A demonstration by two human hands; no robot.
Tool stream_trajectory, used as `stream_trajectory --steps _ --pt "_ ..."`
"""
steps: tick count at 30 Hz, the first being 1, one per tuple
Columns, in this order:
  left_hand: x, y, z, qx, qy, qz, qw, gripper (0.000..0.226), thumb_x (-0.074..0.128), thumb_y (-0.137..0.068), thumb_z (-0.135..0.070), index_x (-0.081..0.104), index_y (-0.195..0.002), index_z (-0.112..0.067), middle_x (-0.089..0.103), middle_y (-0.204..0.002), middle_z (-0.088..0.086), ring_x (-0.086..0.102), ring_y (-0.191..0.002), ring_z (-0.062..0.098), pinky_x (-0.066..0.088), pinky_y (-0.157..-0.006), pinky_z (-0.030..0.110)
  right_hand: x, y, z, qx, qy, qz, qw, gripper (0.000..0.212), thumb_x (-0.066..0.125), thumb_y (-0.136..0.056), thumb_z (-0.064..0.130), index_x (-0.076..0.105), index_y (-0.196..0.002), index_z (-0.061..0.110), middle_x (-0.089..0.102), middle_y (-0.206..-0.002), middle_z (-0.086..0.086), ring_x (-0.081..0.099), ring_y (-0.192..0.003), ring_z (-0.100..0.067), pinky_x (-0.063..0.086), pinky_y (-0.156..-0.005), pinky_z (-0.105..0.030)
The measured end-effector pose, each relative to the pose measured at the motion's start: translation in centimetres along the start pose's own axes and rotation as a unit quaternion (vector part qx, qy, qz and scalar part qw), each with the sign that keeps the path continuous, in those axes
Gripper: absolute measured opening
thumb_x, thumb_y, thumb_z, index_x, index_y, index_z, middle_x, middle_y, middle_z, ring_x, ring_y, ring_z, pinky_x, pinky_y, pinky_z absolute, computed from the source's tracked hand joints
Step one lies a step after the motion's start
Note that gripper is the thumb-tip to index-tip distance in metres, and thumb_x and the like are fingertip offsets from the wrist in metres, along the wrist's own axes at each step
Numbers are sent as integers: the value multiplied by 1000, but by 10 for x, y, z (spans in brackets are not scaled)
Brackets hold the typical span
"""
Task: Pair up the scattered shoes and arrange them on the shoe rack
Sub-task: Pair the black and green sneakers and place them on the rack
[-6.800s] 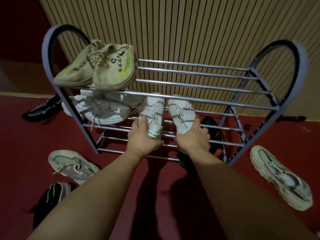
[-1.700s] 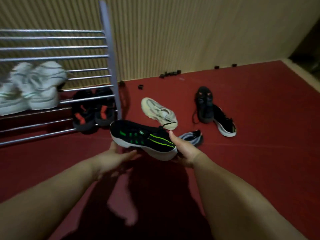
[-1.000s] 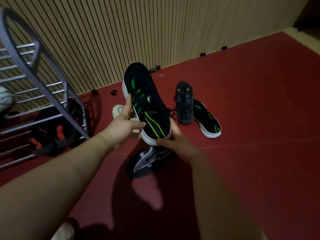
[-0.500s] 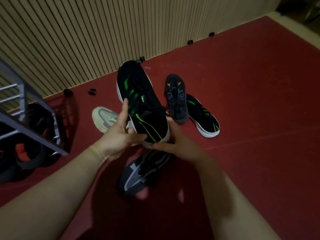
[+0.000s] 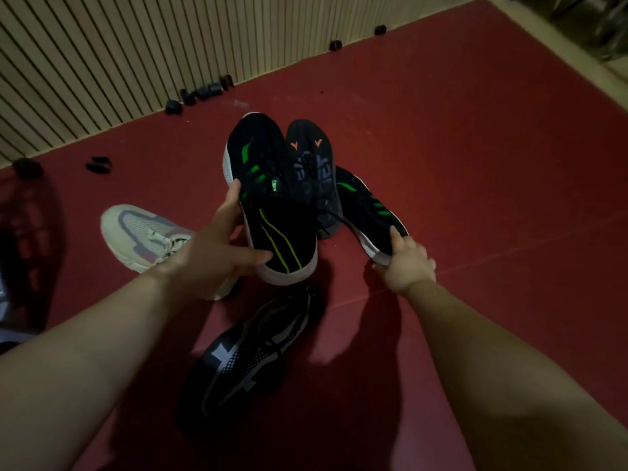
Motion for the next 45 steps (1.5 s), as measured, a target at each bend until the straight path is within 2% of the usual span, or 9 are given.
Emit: stream_trajectory --steps 2,7,14,18,24,30,36,39,45 --pt "7 -3 6 0 17 13 1000 109 55 -79 22 6 -143 -51 52 -104 -39 60 -92 -17 56 -64 19 -1 3 4 -13 34 -17 999 74 56 -90 37 17 -151 19 43 -141 -12 36 -129 -32 29 -104 -43" --pt "22 2 15 8 44 47 998 112 63 -72 18 18 -127 -68 56 -118 -38 55 -119 8 53 -64 21 12 43 18 -23 28 33 999 62 59 -84 37 36 -139 20 56 -129 -13 45 -123 -32 27 -103 -41" --pt "43 28 37 17 46 87 995 114 65 -66 13 14 -146 -51 39 -147 -24 43 -133 5 50 -95 30 41 70 -3 81 -191 23 978 121 71 -68 59 -15 -149 30 12 -155 -13 9 -145 -30 10 -118 -47" --pt "39 40 46 1 31 85 996 122 76 -55 -2 11 -149 -44 31 -152 -22 35 -138 2 44 -103 26 54 53 3 115 -160 59 979 127 67 -66 68 -19 -148 24 17 -156 -11 6 -147 -26 11 -115 -50" --pt "29 54 41 -1 32 79 996 122 72 -57 5 10 -148 -46 33 -151 -20 42 -133 2 49 -95 25 49 59 7 112 -169 38 978 120 65 -69 63 -13 -150 22 26 -143 -15 33 -132 -33 37 -103 -46" --pt "30 72 29 6 24 64 998 113 54 -73 31 6 -148 -39 40 -135 -30 54 -110 -16 51 -80 14 25 75 -8 107 -285 9 952 105 69 -71 53 7 -150 25 30 -142 -17 39 -129 -37 38 -107 -43" --pt "29 83 7 18 7 32 999 107 52 -78 27 9 -147 -44 50 -118 -33 60 -104 -9 54 -75 17 8 118 -35 88 -318 -22 944 98 74 -68 36 19 -148 22 36 -133 -13 43 -124 -32 41 -104 -42" --pt "31 90 -1 21 0 20 1000 108 54 -78 24 8 -147 -45 47 -117 -41 58 -113 0 56 -79 25 -7 134 -46 79 -278 -42 956 99 74 -68 40 20 -148 20 38 -132 -14 44 -124 -34 40 -105 -42" --pt "50 97 -10 23 4 29 999 109 57 -79 21 7 -147 -47 47 -112 -42 57 -110 -5 59 -76 32 -51 165 -66 -2 -107 -93 990 102 74 -66 41 18 -149 18 40 -129 -14 40 -123 -33 42 -99 -42"
Point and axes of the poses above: each hand's wrist, its own y-axis away from the middle knuckle, its own x-axis out of the palm, z = x × y, the point moved 9 cm from there along -y, towards the middle knuckle
